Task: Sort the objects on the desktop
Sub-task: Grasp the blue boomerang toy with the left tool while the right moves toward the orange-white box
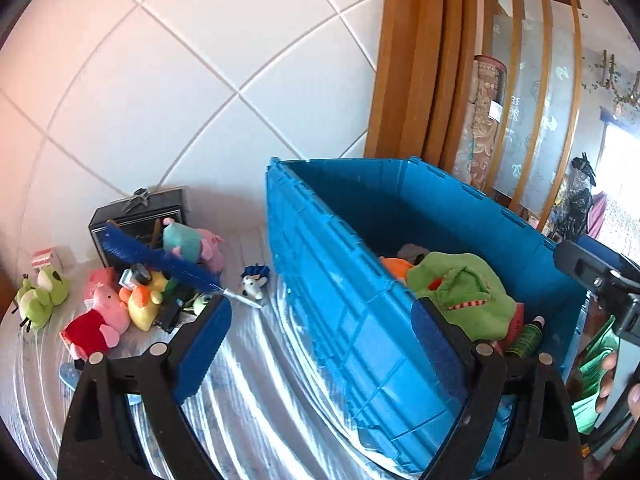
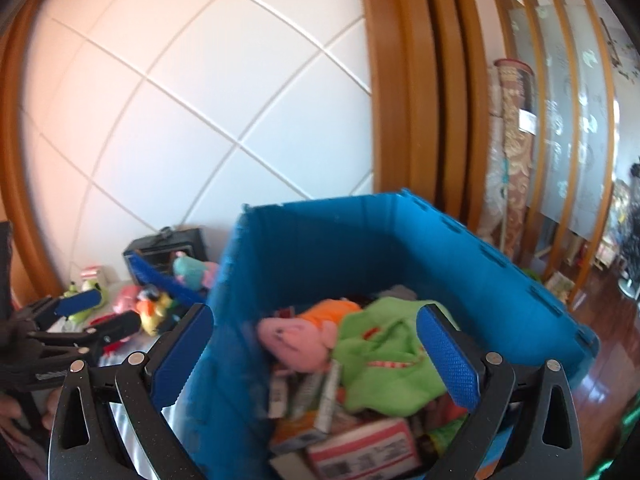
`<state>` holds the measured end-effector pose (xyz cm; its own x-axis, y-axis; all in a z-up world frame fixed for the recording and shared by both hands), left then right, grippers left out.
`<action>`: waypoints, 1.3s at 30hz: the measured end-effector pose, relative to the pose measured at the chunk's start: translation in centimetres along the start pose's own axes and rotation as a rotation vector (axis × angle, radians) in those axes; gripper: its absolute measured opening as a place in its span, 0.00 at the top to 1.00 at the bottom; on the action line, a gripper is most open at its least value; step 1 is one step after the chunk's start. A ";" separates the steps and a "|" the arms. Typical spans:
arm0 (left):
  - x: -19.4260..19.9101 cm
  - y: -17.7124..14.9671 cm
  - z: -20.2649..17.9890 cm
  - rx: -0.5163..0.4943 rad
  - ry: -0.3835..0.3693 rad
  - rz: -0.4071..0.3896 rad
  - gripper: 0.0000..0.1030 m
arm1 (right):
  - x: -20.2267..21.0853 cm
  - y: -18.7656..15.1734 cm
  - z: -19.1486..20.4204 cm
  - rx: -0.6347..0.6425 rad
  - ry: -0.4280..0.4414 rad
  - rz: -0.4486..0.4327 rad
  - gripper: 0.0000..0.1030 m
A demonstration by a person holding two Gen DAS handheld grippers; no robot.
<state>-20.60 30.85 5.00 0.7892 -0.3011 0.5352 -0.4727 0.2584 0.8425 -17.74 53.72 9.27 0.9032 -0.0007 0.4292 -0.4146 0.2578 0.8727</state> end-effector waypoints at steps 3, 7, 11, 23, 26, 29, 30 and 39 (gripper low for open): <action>1.0 -2.2 3.9 0.042 0.030 0.017 0.11 | 0.4 -0.4 3.8 0.027 0.031 -0.009 0.00; 1.8 -5.8 9.4 0.105 0.070 0.052 0.11 | 0.4 -1.4 9.2 0.070 0.094 0.004 0.00; 2.1 -10.1 15.3 0.162 0.116 0.089 0.11 | -1.1 -3.6 14.1 0.118 0.138 0.047 0.00; -3.0 -29.2 30.2 0.309 0.289 0.364 0.11 | -12.5 -13.3 20.7 0.170 0.181 0.313 0.00; -4.4 -32.5 31.4 0.342 0.279 0.408 0.11 | -16.8 -16.1 20.9 0.166 0.167 0.411 0.00; -6.2 -34.5 32.2 0.321 0.286 0.454 0.11 | -20.7 -18.6 20.9 0.181 0.138 0.487 0.00; -6.7 -35.0 32.5 0.312 0.289 0.470 0.11 | -21.9 -19.4 21.0 0.182 0.135 0.509 0.00; -10.3 -38.2 37.5 0.377 0.374 0.512 0.31 | -30.7 -25.2 20.8 0.188 0.095 0.664 0.00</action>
Point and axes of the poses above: each gripper's, at about its wrist camera, not at the fingertips, and x roughly against the way its jaws point, z to its left, y to its top, the point moved 10 cm from there along -x, roughly the way its jaws point, and after that the axes turned 12 degrees about -x, right-handed, at the moved point
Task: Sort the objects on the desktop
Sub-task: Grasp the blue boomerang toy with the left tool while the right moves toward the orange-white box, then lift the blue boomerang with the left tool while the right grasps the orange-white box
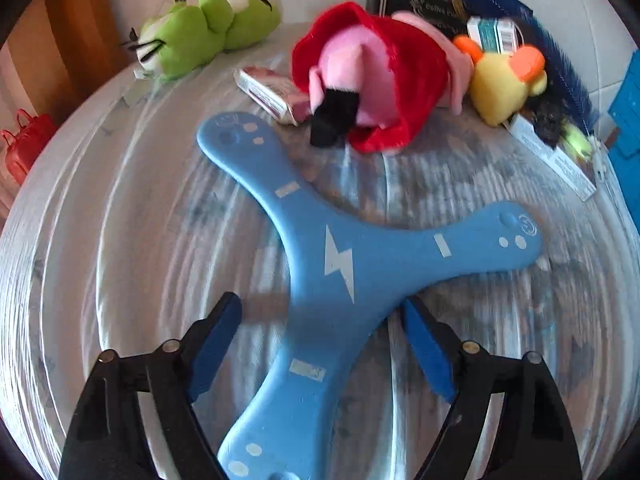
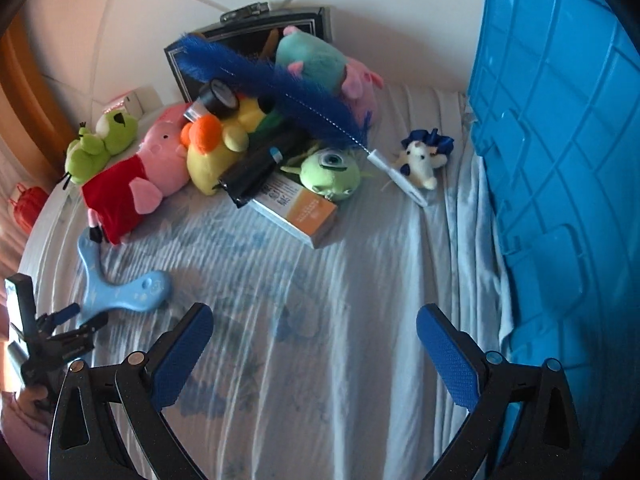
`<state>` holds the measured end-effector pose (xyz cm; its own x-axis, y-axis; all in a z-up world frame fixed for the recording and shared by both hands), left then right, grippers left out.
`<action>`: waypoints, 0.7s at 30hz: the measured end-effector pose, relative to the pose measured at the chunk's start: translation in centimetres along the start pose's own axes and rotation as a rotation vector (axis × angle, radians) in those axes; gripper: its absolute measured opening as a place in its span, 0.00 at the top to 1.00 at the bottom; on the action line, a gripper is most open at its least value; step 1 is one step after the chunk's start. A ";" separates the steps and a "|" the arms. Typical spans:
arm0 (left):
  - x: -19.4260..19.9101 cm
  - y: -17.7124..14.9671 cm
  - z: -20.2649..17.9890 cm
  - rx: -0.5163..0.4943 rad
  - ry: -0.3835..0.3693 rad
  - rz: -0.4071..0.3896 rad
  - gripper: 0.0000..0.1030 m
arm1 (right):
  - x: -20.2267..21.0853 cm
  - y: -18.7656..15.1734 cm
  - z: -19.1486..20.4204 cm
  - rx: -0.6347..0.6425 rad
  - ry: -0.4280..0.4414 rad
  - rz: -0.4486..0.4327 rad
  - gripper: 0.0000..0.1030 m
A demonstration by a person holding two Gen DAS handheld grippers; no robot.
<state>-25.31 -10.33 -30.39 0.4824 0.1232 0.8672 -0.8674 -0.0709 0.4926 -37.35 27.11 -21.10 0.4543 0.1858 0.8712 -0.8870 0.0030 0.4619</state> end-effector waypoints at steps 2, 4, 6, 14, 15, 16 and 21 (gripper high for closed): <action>0.0 1.1 0.8 0.012 0.009 -0.021 0.50 | -1.8 0.3 -0.1 -0.001 -0.003 0.018 0.00; -0.4 2.3 1.6 0.033 0.018 -0.023 0.56 | -4.0 1.0 0.1 0.009 0.000 0.033 0.00; -0.8 3.3 1.9 0.041 0.018 -0.025 0.56 | -6.0 1.9 0.5 0.022 0.007 0.039 0.00; -1.6 4.7 1.5 0.043 0.042 -0.041 0.40 | -13.0 5.3 2.8 0.149 0.020 0.063 0.00; -1.7 4.7 1.4 0.040 0.043 -0.041 0.40 | -13.6 5.5 3.0 0.160 0.020 0.064 0.00; -1.8 4.8 1.5 0.038 0.041 -0.039 0.40 | -14.0 5.6 3.3 0.168 0.025 0.066 0.00; -1.5 4.4 1.3 0.042 0.018 -0.038 0.50 | -13.6 3.4 4.7 0.194 0.015 0.100 0.43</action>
Point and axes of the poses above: each gripper's, at about its wrist camera, not at the fingertips, and x roughly against the way its jaws point, z to its left, y to its top, the point moved 10 cm from there along -x, roughly the way its jaws point, and after that the axes turned 12 degrees about -x, right-handed, at the moved point
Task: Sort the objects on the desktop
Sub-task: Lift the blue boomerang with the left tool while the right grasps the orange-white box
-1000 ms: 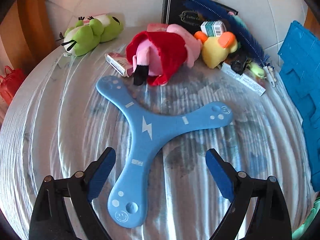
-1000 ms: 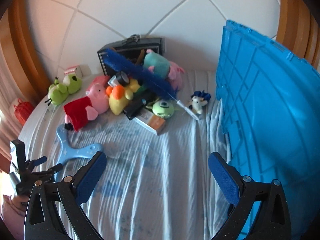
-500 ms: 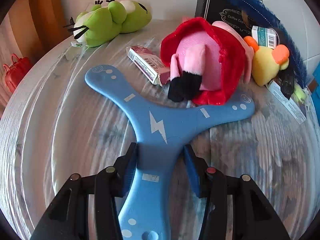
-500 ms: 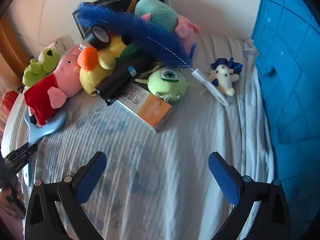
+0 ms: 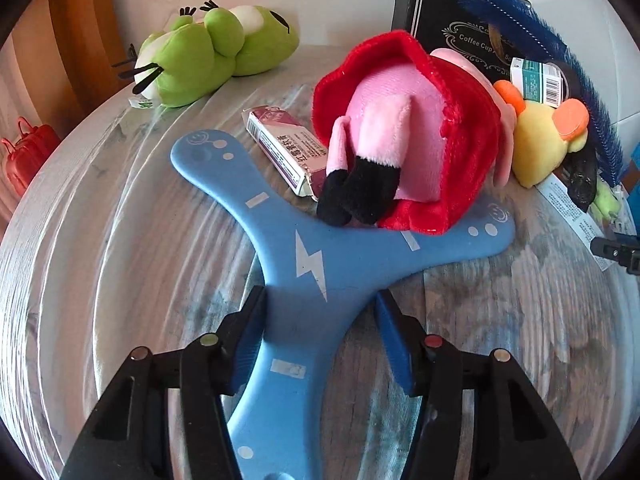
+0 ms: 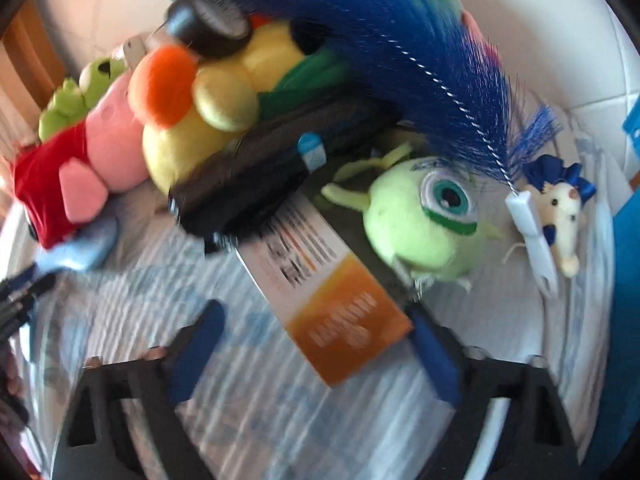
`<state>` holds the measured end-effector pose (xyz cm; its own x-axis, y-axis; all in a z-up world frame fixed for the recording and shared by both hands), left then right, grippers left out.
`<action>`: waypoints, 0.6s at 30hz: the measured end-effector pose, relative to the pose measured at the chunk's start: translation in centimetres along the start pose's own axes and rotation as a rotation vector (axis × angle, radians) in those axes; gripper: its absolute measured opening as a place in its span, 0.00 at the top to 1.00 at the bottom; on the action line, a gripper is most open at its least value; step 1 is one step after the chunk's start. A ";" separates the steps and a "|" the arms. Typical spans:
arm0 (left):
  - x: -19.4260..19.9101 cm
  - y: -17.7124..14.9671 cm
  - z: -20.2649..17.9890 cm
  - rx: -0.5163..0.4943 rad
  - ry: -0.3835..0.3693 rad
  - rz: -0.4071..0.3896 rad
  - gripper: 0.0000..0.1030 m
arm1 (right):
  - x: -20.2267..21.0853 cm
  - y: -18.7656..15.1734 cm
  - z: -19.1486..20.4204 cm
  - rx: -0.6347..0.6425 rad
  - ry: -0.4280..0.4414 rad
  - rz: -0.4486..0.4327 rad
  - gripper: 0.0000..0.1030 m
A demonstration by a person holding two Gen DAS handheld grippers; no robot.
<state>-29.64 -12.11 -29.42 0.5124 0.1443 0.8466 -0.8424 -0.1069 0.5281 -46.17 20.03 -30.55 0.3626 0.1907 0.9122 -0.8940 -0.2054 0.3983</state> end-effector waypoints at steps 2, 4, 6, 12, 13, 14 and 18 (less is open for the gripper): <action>0.4 -0.5 -0.2 0.011 -0.020 0.003 0.54 | 0.6 -2.1 0.6 0.016 0.009 0.023 0.51; 1.2 -1.4 -0.5 0.025 -0.050 0.012 0.56 | 1.6 -4.3 1.4 0.024 0.029 0.055 0.52; 2.1 -2.2 -0.8 0.030 -0.069 0.014 0.56 | 2.5 -6.7 2.2 0.032 0.056 0.096 0.52; 5.7 -3.1 -0.5 0.003 -0.033 -0.027 0.56 | 4.6 -11.2 3.1 0.003 0.122 0.163 0.41; 5.9 -3.1 -0.4 0.004 -0.034 -0.027 0.56 | 4.7 -11.3 3.2 0.009 0.122 0.161 0.24; 5.9 -3.1 -0.2 0.005 -0.030 -0.024 0.56 | 4.7 -11.2 3.3 0.011 0.110 0.153 0.19; 5.3 -3.8 -0.3 0.017 -0.029 0.007 0.56 | 4.6 -9.4 3.6 0.034 0.089 0.110 0.18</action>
Point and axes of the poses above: each gripper's, at about its wrist camera, not at the fingertips, and x roughly against the way its jaws point, z to its left, y to its top, the point moved 10 cm from there along -x, roughly the way its jaws point, and after that the axes turned 12 degrees about -x, right-handed, at the moved point
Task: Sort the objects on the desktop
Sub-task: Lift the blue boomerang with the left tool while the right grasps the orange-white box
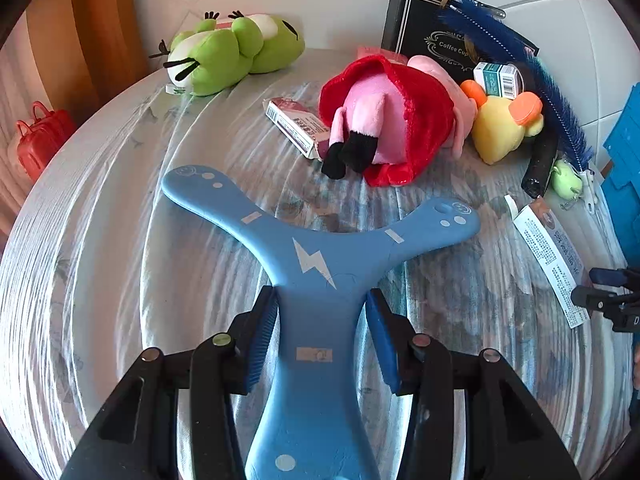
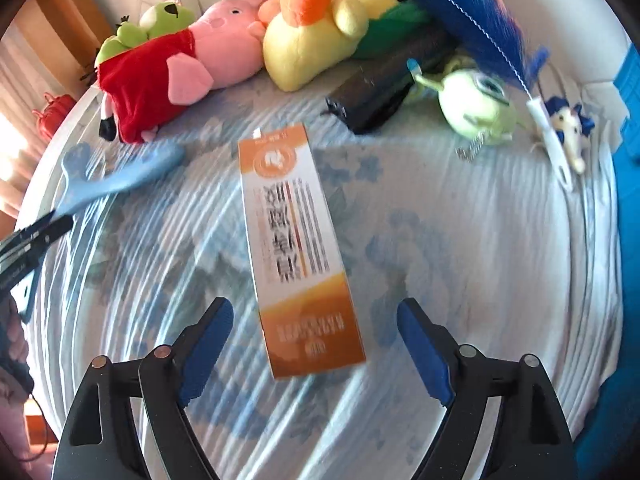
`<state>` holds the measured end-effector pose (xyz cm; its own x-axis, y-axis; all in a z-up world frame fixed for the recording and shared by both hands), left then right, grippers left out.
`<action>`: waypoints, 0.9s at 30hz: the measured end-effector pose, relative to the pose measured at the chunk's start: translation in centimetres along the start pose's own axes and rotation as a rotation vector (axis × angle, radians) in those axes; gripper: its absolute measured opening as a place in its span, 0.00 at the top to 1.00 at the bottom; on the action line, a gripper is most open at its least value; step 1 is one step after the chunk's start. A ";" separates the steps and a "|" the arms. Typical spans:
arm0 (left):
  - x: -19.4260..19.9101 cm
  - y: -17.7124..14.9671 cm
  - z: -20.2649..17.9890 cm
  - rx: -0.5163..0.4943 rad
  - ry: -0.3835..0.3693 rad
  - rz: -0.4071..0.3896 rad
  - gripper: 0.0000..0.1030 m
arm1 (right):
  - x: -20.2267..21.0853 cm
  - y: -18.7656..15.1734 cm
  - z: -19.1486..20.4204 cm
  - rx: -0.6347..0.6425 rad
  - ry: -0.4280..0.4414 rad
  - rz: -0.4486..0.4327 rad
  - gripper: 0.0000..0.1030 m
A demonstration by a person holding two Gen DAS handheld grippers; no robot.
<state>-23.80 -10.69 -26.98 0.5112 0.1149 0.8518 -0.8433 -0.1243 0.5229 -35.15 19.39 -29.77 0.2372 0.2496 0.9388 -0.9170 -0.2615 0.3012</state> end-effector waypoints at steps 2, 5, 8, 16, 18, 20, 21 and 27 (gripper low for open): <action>-0.3 -0.4 0.1 0.011 -0.003 0.009 0.56 | -0.2 1.2 0.5 0.008 -0.007 -0.013 0.18; -0.5 -0.6 0.1 0.016 -0.002 0.008 0.56 | -1.2 2.4 1.5 0.021 -0.034 -0.007 0.45; 0.4 -0.1 0.1 0.010 0.008 -0.018 0.57 | -1.8 2.4 2.0 0.049 -0.054 0.006 0.54; 7.4 2.3 -0.4 -0.028 0.038 -0.174 0.57 | 6.3 1.0 4.1 0.066 0.000 -0.146 0.54; 9.8 2.9 -0.8 -0.042 0.039 -0.224 0.57 | 8.9 1.1 4.8 0.069 -0.006 -0.203 0.54; 12.1 3.5 -1.3 -0.052 0.038 -0.265 0.57 | 11.6 1.0 5.1 0.061 -0.014 -0.264 0.54; 13.1 3.7 -1.6 -0.057 0.036 -0.282 0.57 | 12.9 0.8 5.4 0.055 -0.022 -0.293 0.54; 19.0 5.5 -5.2 -0.104 -0.009 -0.394 0.57 | 22.9 -0.1 4.6 0.013 -0.051 -0.478 0.54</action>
<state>-19.60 -4.09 -8.04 0.7997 0.1248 0.5873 -0.5946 0.0283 0.8035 -28.19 20.81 -7.56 0.6466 0.2992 0.7017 -0.6974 -0.1407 0.7027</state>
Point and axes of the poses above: each gripper's, at about its wrist camera, not at the fingertips, and x roughly against the way its jaws point, z to its left, y to its top, the point moved 10 cm from there along -x, roughly the way its jaws point, and after that the axes turned 12 degrees about -x, right-handed, at the moved point
